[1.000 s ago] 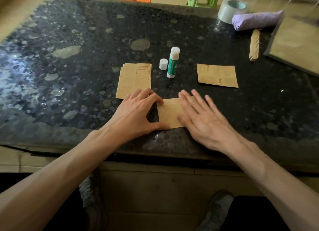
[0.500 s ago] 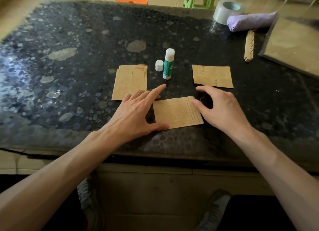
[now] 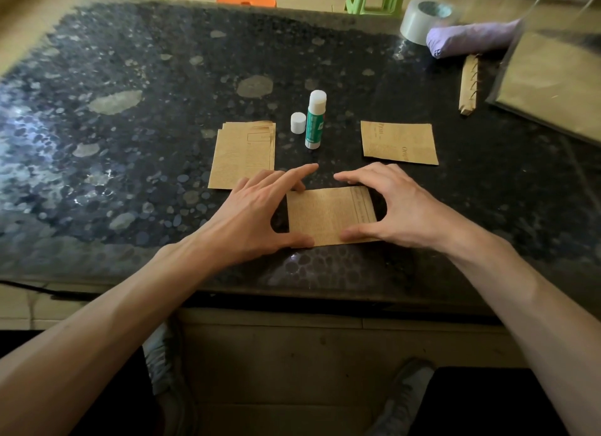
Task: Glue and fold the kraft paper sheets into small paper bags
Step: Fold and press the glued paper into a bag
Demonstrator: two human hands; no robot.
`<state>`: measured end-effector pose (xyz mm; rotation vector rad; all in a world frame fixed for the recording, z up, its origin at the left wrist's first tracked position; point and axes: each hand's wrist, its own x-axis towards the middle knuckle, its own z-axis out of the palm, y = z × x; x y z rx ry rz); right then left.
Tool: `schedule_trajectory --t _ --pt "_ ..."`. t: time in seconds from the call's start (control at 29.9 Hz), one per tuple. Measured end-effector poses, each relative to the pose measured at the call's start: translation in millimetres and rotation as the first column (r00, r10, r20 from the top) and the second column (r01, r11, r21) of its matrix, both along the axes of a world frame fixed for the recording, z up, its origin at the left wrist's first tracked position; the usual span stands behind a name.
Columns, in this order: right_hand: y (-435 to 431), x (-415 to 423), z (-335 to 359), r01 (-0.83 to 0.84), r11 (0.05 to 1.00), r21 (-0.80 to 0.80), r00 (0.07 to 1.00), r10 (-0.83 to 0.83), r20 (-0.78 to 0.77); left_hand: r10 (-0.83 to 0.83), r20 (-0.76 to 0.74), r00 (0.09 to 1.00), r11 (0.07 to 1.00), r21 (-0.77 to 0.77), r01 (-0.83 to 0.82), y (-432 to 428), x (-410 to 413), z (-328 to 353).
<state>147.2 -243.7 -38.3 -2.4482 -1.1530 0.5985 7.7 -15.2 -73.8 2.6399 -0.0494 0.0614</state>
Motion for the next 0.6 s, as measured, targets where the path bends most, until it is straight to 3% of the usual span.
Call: schedule_trajectory --t 0.3,0.6 --pt "6.4 0.0 2.4 0.076 0.994 -0.077 0.997 -0.073 0.031 0.059 0.025 0.998 0.997 0.055 -0.06 -0.8 -2.0 -0.6" --pt "10.1 -6.4 1.4 0.164 0.975 0.153 0.977 -0.139 -0.16 0.076 0.004 0.997 0.997 -0.03 -0.076 -2.6 0.0 4.7"
